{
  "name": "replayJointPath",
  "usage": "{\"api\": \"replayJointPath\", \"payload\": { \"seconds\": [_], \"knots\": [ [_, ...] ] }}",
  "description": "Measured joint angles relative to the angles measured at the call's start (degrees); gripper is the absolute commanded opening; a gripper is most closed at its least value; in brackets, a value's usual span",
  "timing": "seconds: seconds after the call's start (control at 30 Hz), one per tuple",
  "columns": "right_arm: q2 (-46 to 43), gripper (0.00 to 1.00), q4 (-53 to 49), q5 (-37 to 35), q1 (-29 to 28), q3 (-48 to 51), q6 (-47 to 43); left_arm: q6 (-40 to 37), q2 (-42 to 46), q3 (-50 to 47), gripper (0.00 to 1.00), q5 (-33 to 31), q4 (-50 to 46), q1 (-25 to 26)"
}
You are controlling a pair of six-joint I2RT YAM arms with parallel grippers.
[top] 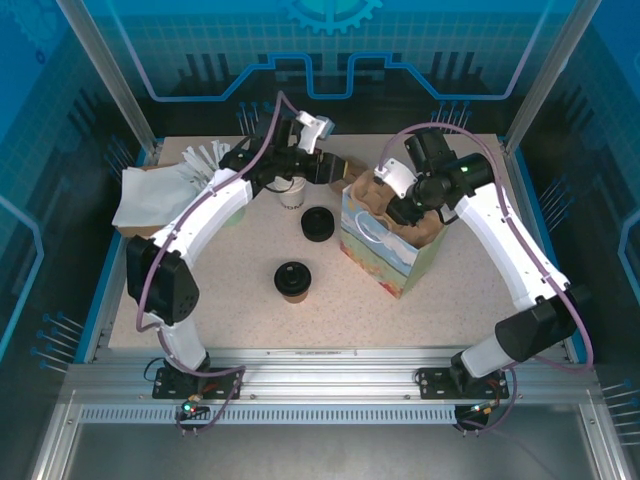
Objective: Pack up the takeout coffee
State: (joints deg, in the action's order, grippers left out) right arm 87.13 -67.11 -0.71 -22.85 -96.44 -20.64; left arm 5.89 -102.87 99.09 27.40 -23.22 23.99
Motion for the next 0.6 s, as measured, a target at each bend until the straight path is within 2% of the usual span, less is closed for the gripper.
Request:
{"api": "replayJointPath", "payload": {
  "seconds": [0.3,0.6],
  "knots": [
    [0.5,0.23,0.0,-0.9,0.0,0.0,0.0,1.3,4.8,-5.4,0.56,0.0,2.4,0.0],
    [0.4,0.23,0.3,-0.1,0.0,0.6,0.0,1.7,13.8,-16.6,0.6,0.3,6.3,1.5]
  ]
}}
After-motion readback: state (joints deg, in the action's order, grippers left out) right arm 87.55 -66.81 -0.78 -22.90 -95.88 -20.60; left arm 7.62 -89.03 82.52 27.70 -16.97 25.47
